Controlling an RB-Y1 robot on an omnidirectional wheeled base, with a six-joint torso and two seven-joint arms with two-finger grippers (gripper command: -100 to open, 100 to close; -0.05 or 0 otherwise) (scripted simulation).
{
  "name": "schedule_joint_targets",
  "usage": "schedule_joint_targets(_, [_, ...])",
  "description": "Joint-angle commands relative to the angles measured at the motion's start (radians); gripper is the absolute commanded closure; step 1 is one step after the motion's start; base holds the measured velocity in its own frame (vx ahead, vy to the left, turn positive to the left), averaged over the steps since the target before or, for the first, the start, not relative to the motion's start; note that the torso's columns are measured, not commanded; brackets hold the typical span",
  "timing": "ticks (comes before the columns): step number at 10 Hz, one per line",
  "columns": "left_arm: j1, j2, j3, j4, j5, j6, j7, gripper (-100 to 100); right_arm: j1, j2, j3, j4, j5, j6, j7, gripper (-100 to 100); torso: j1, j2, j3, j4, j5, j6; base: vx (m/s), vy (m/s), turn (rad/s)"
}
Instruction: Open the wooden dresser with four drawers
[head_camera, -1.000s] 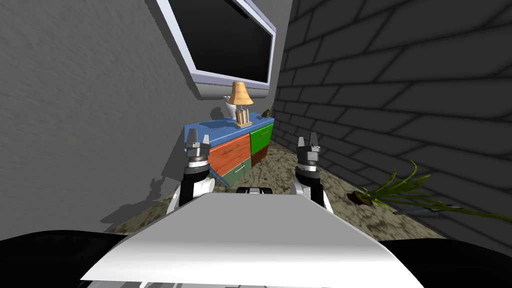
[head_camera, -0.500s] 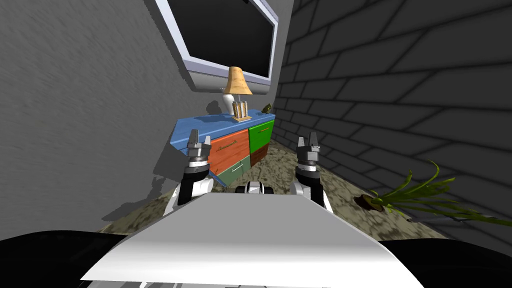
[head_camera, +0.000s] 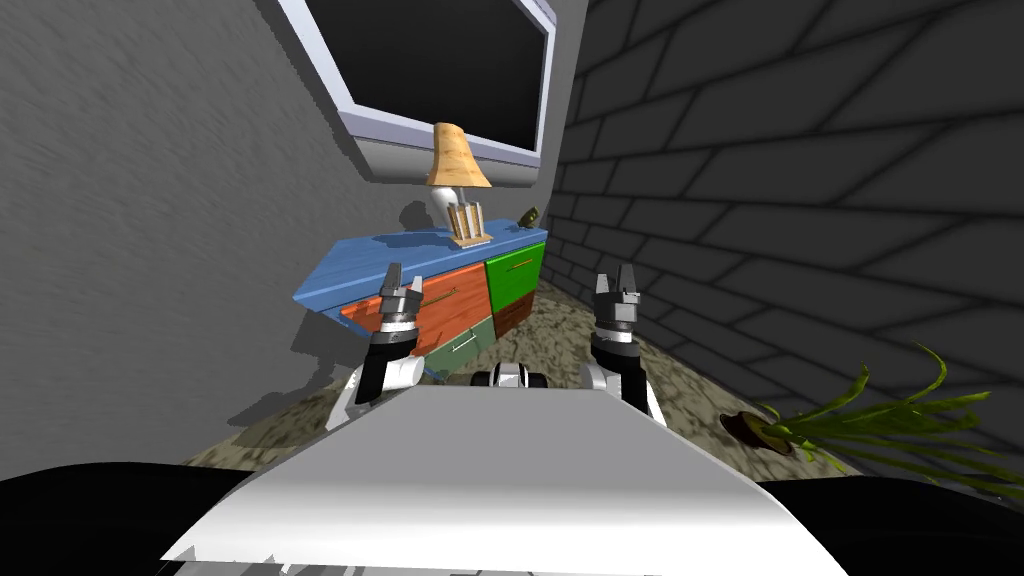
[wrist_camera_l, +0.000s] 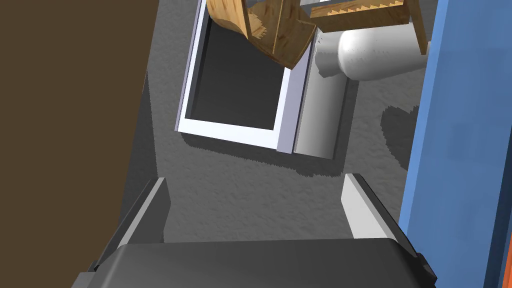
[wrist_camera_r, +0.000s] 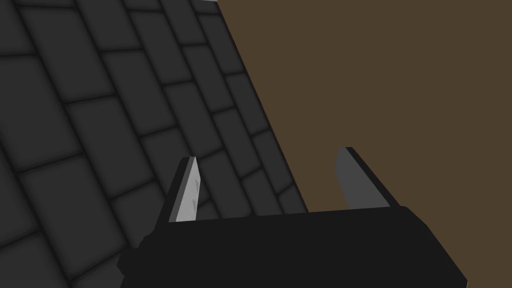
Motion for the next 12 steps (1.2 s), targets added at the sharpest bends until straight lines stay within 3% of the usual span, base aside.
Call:
schedule_joint_targets(1, [-0.008,0.006,0.018,0.043,0.018,0.008,0.004,-100,0.0,0.0,0.0,0.0,0.0,0.0,0.0,0,0.0,0.003,0.002,0.001,0.0,0.0,0.145,-0.199,0.076])
schedule_joint_targets(12, [-0.052,0.017,0.089,0.201,0.085,0.045,0.021,-100,0.0,0.0,0.0,0.0,0.0,0.0,0.0,0,0.0,0.001,0.0,0.0,0.0,0.0,0.13,-0.176,0.073])
